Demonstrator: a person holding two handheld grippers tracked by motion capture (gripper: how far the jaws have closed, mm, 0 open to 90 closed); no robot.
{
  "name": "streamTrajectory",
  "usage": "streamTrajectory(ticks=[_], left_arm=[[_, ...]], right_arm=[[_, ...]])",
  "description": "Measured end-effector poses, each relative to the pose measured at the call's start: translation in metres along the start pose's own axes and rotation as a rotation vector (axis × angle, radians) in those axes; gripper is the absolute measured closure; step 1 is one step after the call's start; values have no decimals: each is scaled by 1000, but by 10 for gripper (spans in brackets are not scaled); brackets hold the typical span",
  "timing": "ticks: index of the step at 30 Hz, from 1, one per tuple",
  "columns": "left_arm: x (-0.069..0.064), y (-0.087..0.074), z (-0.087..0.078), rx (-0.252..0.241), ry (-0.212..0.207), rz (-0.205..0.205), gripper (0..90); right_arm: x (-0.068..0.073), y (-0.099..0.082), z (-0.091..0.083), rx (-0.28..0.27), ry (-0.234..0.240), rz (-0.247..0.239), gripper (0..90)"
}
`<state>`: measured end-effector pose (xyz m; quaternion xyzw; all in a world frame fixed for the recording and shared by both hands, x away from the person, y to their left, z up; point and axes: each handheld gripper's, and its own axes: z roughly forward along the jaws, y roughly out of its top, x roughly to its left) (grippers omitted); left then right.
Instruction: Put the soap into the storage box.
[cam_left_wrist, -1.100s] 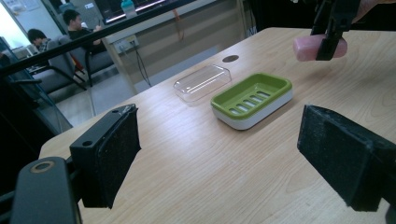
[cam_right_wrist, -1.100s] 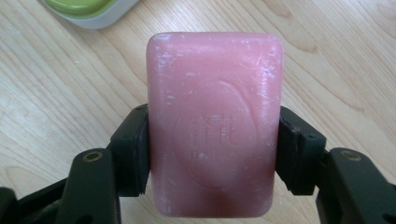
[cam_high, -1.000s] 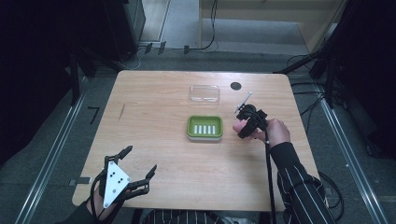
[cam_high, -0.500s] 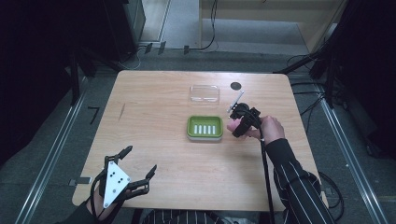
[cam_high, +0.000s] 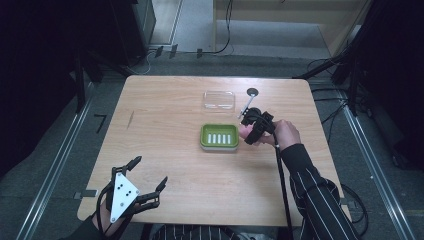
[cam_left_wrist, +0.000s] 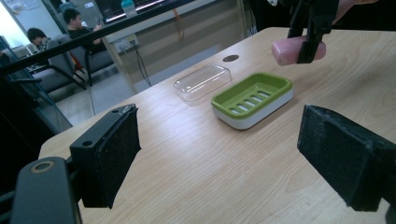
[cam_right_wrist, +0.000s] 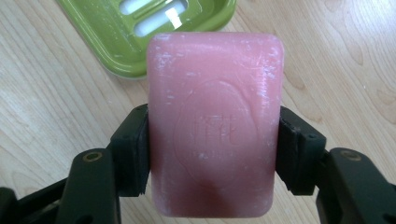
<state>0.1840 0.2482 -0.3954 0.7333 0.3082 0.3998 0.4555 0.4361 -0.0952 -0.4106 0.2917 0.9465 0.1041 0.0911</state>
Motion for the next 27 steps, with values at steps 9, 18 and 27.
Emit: streamTrajectory(ticks=[9,18,27], left_arm=[[0,0,0,-1,1,-1,133],[0,0,0,0,3,-2,133],[0,0,-1,0,3,-2,133]], right_arm=[[1,9,-5,-17,-10,-33,388],[4,16,-7,-21,-7,-63,388],[8,25,-8,-35,-3,-94,388]])
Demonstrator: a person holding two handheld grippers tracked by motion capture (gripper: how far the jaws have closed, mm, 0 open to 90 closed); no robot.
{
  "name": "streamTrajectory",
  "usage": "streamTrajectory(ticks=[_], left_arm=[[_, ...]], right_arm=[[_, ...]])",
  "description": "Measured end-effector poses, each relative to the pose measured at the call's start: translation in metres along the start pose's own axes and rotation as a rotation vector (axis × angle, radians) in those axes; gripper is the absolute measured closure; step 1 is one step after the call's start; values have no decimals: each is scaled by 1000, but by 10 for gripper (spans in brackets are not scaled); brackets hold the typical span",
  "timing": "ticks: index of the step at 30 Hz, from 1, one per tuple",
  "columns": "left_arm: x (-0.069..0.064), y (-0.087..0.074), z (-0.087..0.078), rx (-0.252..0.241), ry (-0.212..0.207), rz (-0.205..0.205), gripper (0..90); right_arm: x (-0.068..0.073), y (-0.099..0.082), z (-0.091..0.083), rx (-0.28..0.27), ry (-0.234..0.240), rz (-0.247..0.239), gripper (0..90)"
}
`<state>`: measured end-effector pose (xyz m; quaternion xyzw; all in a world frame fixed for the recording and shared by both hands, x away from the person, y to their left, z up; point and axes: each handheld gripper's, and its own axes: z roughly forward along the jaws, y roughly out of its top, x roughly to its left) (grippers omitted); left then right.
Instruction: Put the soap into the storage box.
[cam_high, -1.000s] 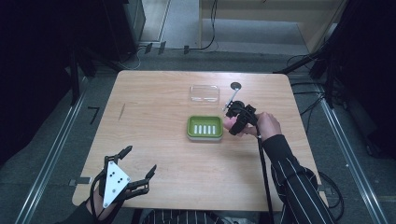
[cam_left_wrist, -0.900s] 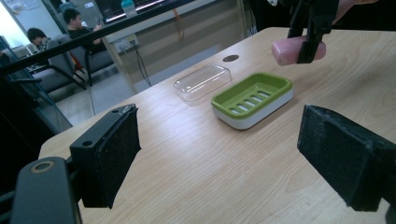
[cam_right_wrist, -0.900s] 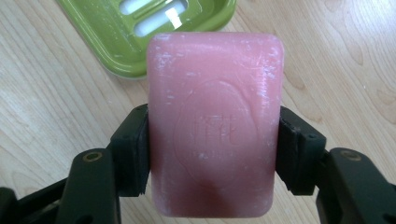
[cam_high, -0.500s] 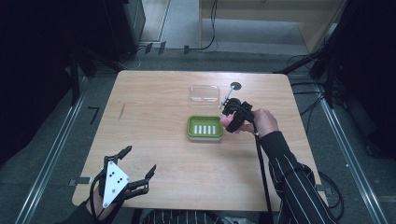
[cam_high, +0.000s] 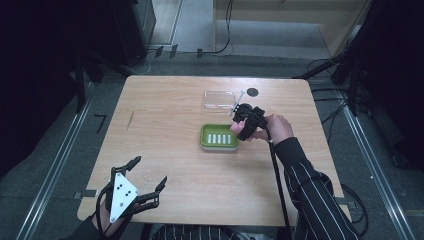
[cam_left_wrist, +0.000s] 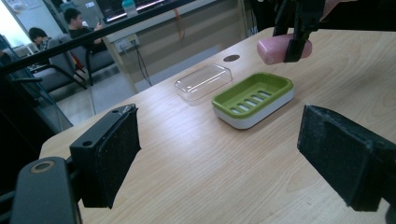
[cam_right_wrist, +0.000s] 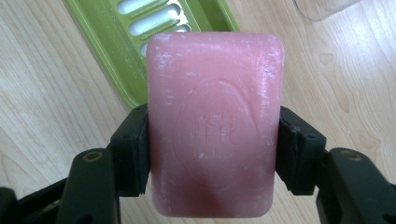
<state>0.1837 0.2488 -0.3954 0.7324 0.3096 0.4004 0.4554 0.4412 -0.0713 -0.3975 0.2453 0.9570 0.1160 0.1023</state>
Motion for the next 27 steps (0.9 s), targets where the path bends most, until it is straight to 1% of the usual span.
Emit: streamTrajectory(ticks=[8,9,11,13,14,17,18,19,21,27], left_arm=[[0,0,0,1,0,-2,133],[0,0,0,1,0,-2,133],[0,0,0,2,0,-2,133],[0,0,0,2,0,-2,133],[0,0,0,2,0,-2,133],[0,0,0,1,0,-1,132],[0,0,0,1,0,-1,133],[0,0,0,2,0,-1,133],[0,0,0,1,0,-2,133],[0,0,0,4,-1,-1,133]], right_arm=[[3,8,-1,-10,7,-25,388],[3,11,-1,-15,8,-38,388],[4,12,-1,-14,9,-41,388],[5,14,-1,-17,9,-51,388],[6,16,-1,-18,12,-65,388],[7,18,-1,-20,9,-78,388],[7,19,-1,-17,15,-77,388],[7,20,-1,-23,15,-90,388],[9,24,0,-27,16,-100,388],[12,28,2,-30,16,-117,388]])
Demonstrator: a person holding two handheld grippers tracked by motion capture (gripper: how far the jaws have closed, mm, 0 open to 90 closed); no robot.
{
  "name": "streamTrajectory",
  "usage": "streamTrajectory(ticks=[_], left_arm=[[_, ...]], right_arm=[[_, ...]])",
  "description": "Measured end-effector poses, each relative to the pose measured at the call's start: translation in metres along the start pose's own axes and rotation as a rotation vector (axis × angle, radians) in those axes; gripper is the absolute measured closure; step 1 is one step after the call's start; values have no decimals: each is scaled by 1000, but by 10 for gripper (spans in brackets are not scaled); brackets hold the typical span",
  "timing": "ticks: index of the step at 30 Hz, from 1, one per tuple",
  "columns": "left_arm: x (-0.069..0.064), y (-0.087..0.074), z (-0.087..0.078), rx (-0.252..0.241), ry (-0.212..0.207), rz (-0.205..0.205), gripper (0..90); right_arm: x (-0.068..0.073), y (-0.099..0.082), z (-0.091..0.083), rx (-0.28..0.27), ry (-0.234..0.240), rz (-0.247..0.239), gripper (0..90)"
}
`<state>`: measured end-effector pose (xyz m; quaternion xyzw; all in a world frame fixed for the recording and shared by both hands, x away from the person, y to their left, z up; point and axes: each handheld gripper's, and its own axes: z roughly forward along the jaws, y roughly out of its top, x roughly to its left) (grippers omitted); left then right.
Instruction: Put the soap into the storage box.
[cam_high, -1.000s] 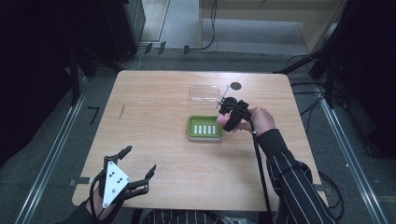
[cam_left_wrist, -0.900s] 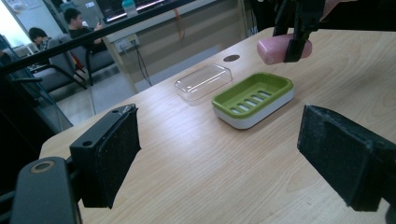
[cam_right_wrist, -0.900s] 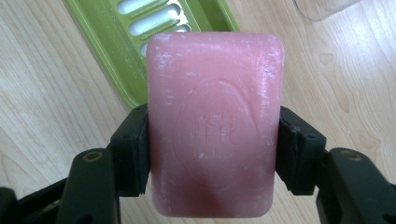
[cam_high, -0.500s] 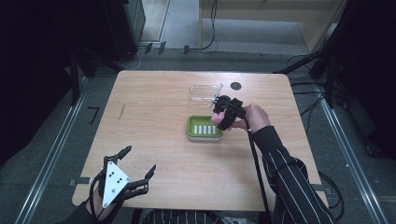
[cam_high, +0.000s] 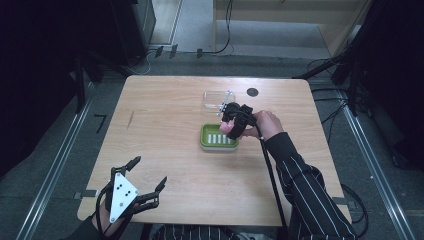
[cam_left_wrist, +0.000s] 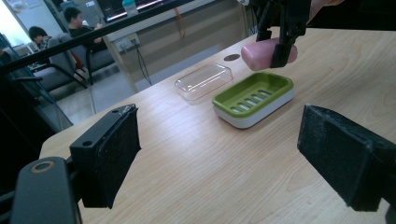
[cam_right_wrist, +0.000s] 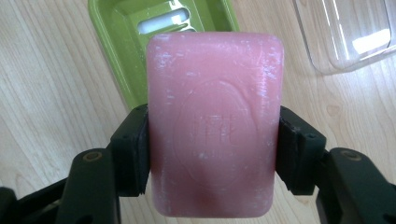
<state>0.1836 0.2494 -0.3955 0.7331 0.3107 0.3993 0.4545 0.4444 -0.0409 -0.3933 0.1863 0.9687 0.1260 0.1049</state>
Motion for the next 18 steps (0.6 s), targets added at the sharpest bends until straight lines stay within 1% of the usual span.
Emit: streamTrajectory(ticks=[4,6,8,9,13,18], left_arm=[[0,0,0,0,-1,-1,133],[0,0,0,1,0,-1,133],[0,0,0,2,0,-1,133],[0,0,0,2,1,-1,133],[-1,0,0,2,1,-1,133],[-1,0,1,3,0,0,132]], right_arm=[[1,3,1,-3,6,-15,388],[1,5,1,-7,8,-32,388],[2,6,2,-3,9,-29,388],[2,6,3,-6,10,-39,388],[3,8,4,-4,10,-43,388],[2,11,5,-13,8,-64,388]])
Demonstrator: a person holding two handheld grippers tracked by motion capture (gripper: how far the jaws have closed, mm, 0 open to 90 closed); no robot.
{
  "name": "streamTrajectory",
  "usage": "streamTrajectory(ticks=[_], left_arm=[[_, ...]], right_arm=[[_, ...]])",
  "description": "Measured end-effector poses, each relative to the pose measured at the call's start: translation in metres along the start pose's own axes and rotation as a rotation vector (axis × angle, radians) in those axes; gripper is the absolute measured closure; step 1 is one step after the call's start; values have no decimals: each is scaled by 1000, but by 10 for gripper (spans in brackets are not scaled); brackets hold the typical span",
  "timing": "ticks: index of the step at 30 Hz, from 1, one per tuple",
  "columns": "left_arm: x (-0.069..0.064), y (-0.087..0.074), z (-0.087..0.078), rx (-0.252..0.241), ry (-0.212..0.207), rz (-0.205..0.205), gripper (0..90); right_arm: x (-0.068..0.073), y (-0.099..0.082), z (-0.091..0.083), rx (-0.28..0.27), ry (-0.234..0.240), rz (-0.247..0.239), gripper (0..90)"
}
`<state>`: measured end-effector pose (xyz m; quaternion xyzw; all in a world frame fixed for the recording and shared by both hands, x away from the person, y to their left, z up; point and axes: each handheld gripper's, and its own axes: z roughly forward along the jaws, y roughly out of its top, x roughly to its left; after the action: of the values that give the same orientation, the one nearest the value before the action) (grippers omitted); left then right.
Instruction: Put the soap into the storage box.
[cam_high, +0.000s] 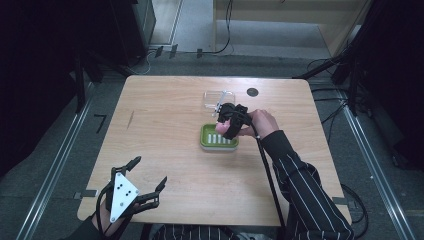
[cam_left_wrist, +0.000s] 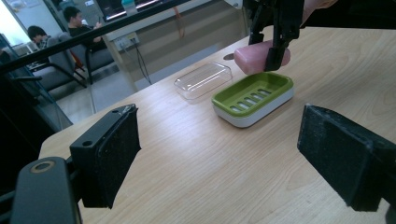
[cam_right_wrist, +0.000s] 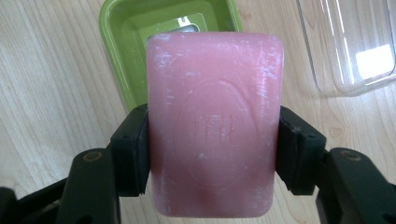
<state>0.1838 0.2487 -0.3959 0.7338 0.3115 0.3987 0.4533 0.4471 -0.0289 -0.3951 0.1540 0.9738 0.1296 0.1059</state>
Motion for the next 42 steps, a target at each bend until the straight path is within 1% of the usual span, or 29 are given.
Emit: streamTrajectory(ticks=[2,5,6,8,11,17,18,20,21,22,26,27,34,38,39,42], left_arm=[[0,0,0,0,0,-1,132],[0,0,0,0,1,-3,132],[0,0,0,0,1,-2,132],[0,0,0,0,1,-2,133],[0,0,0,0,2,-4,132],[0,0,0,0,2,-4,133],[1,0,0,-1,3,-7,132],[1,0,0,-1,3,-7,132],[1,0,0,-1,3,-7,132],[1,0,0,0,3,-7,133],[0,0,0,0,3,-6,133],[0,0,0,0,3,-6,133],[1,0,0,1,3,-6,133],[1,0,-1,0,2,-6,133],[1,0,-1,0,3,-6,132],[1,0,-1,0,3,-6,133]], right_arm=[[1,1,0,-3,9,4,388],[1,3,2,-8,9,-10,388],[1,4,2,-3,10,-4,388],[0,4,4,-9,13,-18,388],[0,5,5,-8,13,-16,388],[0,7,11,-13,26,-28,388],[-1,8,13,-16,26,-36,388],[0,9,14,-13,27,-31,388],[-1,9,15,-13,32,-34,388],[-1,10,17,-14,34,-46,388],[-1,11,19,-17,40,-39,388],[-2,11,20,-20,43,-49,388],[-2,12,24,-20,57,-47,388],[-4,13,29,-29,71,-59,388],[-3,13,30,-28,67,-56,388],[-4,12,33,-30,77,-58,388]])
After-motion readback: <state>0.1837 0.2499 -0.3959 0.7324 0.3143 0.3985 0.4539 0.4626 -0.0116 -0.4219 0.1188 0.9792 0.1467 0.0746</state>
